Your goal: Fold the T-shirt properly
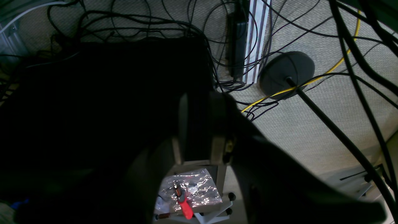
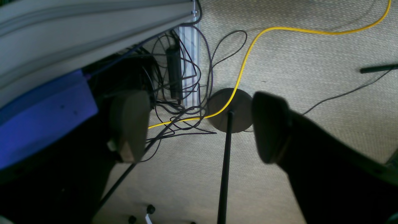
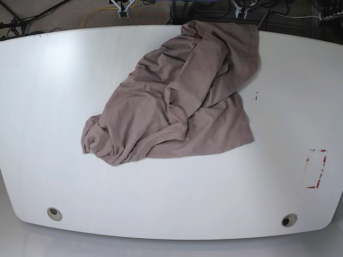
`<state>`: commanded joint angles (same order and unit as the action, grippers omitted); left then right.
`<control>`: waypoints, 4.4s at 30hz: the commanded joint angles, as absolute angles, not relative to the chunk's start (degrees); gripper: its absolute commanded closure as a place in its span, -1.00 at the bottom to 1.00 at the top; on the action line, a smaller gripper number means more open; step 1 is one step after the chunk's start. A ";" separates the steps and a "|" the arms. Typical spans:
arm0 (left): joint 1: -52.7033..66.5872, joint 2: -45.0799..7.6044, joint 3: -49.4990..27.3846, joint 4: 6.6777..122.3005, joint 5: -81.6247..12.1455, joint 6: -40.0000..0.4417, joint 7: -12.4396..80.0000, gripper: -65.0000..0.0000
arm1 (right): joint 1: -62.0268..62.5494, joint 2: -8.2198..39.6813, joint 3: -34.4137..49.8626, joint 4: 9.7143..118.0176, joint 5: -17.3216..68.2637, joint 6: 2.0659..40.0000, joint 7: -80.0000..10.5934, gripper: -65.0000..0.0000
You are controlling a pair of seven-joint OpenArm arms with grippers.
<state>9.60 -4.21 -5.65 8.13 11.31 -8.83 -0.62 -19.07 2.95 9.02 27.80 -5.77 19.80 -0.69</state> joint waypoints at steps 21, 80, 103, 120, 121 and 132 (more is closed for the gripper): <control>9.77 -4.27 -5.58 8.47 11.28 -8.73 -1.12 0.66 | -19.26 2.58 9.01 27.52 -6.03 19.56 -0.40 -0.35; 29.58 -5.29 -4.70 31.13 11.75 -7.34 -9.31 0.65 | -37.89 2.45 9.02 52.13 -6.19 19.70 -0.01 0.60; 41.26 -5.94 -4.65 52.04 11.35 -7.30 -7.25 0.70 | -48.08 2.02 8.68 66.30 -5.96 19.14 0.81 0.74; 52.79 -5.58 -10.09 72.88 11.00 -8.78 -6.10 0.70 | -62.53 1.58 9.02 82.82 -5.40 19.66 4.86 0.72; 52.84 -5.56 -9.89 73.13 11.00 -8.74 -6.19 0.70 | -62.71 1.56 9.04 82.94 -5.47 19.65 4.74 0.73; 53.88 -5.49 -8.49 75.87 10.30 -8.25 -7.66 0.69 | -63.65 1.85 9.05 85.58 -5.89 19.49 3.82 0.73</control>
